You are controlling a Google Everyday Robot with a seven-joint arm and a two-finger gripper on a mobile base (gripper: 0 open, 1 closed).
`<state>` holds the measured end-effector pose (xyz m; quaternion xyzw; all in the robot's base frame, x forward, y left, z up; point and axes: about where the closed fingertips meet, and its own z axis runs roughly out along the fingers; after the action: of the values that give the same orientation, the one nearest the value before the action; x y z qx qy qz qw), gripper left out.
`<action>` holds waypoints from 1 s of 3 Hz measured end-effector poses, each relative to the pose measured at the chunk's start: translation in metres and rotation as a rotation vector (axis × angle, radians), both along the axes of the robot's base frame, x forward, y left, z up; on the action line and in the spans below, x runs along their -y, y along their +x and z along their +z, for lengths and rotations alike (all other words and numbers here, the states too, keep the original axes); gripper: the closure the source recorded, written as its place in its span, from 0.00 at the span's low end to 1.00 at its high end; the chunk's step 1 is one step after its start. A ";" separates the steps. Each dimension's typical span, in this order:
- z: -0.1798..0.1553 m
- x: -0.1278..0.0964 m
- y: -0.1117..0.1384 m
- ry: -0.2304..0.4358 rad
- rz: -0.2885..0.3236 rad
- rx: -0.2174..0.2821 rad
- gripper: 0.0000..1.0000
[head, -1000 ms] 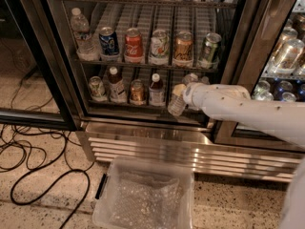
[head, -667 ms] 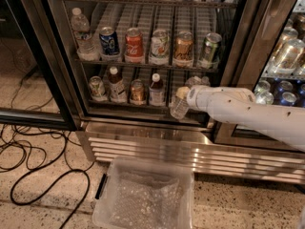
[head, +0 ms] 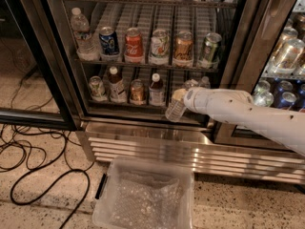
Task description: Pick water bottle from bottom shelf of fridge
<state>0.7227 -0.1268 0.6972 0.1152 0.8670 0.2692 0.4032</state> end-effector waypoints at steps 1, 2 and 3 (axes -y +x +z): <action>-0.020 0.015 -0.010 0.140 -0.001 -0.104 1.00; -0.024 0.015 -0.010 0.140 -0.001 -0.104 1.00; -0.028 0.011 -0.015 0.147 0.012 -0.124 1.00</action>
Offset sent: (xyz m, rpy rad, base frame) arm -0.0083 -0.0131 -0.0191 0.1211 0.0951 -0.0022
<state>0.7078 -0.1379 0.6695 0.1556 0.8689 0.3269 0.3376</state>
